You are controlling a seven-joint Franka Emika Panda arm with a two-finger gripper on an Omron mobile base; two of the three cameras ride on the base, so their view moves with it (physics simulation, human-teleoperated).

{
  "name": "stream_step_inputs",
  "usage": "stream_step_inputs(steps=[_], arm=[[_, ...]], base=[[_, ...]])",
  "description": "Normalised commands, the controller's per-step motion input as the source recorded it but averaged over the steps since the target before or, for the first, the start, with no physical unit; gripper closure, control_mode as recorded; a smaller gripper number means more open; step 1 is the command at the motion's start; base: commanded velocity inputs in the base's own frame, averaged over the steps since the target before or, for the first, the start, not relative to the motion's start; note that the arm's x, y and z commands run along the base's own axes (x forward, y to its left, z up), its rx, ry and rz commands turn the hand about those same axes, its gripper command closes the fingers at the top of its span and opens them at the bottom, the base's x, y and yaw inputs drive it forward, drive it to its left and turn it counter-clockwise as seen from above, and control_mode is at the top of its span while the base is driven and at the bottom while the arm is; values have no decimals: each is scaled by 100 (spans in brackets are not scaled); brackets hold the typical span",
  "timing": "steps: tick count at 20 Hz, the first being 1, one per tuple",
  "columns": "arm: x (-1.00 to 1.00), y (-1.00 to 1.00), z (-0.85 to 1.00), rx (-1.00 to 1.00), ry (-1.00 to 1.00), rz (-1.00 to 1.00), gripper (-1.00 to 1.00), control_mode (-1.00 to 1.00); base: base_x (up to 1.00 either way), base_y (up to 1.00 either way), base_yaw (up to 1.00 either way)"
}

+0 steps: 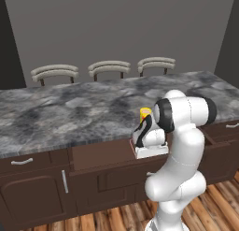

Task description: Pick up the straw from the right drawer and put it inside the smoothie cup.

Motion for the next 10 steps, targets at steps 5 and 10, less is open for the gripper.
stream_step_inputs(steps=[5,10], arm=[[-100,-15,0,0,-1,3,-100,-100],[-97,-4,19,0,-3,12,-100,-100]], base=[[0,0,0],[0,0,0]])
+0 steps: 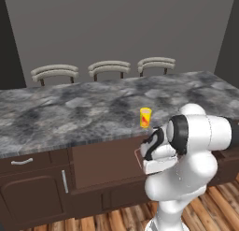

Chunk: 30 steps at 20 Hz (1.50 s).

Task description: Pick up the straw from the right drawer and put it inside the smoothie cup.

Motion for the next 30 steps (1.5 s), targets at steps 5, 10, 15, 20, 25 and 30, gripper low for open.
stream_step_inputs(steps=[5,10,15,20,25,30], arm=[[-14,0,80,3,-5,7,-100,-100],[36,3,62,4,-1,0,-100,-100],[43,18,5,0,0,0,-100,-100],[35,27,0,0,0,0,-100,-100],[41,29,0,0,0,0,-100,-100],[36,14,-3,0,0,0,-100,-100]], base=[[0,0,0],[0,0,0],[0,0,0],[0,0,0],[0,0,0],[0,0,0]])
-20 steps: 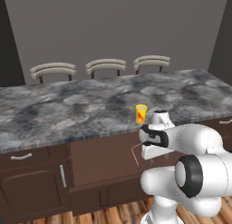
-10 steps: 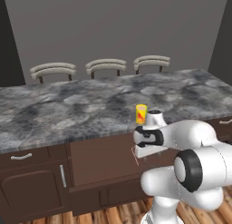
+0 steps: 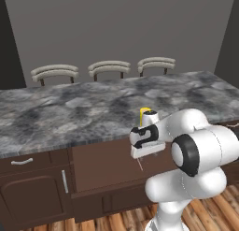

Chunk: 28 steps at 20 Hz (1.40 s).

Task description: Pick up the straw from the right drawer and put it inside the smoothie cup.

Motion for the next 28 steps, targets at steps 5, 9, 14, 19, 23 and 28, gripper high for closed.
stream_step_inputs(steps=[5,9,14,19,23,28], arm=[[22,0,-23,0,-6,0,-100,-100],[22,0,-31,0,-9,0,-100,-100],[23,0,-37,0,-7,0,-100,-100],[24,0,-39,0,-2,0,-100,-100],[32,0,-25,0,0,0,-100,-100],[38,0,-6,0,0,0,-100,-100]], base=[[0,0,0],[0,0,0],[0,0,0],[0,0,0],[0,0,0],[0,0,0]])
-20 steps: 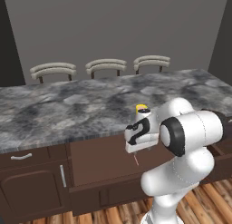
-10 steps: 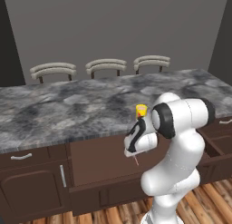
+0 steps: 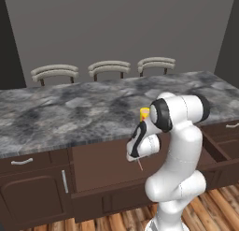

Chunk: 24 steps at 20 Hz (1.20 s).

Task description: Pick up the straw from the right drawer and put it inside the smoothie cup.

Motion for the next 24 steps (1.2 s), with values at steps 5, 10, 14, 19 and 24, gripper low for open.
stream_step_inputs(steps=[5,10,14,19,24], arm=[[32,0,-13,0,0,0,-100,-100],[23,0,-29,0,0,0,-100,-100],[14,0,-39,0,0,-1,-100,-100],[3,0,-45,0,0,-4,-100,-100],[-2,0,-56,0,0,-7,100,-100]], base=[[0,0,0],[0,0,0],[0,0,0],[0,0,0],[0,0,0]])
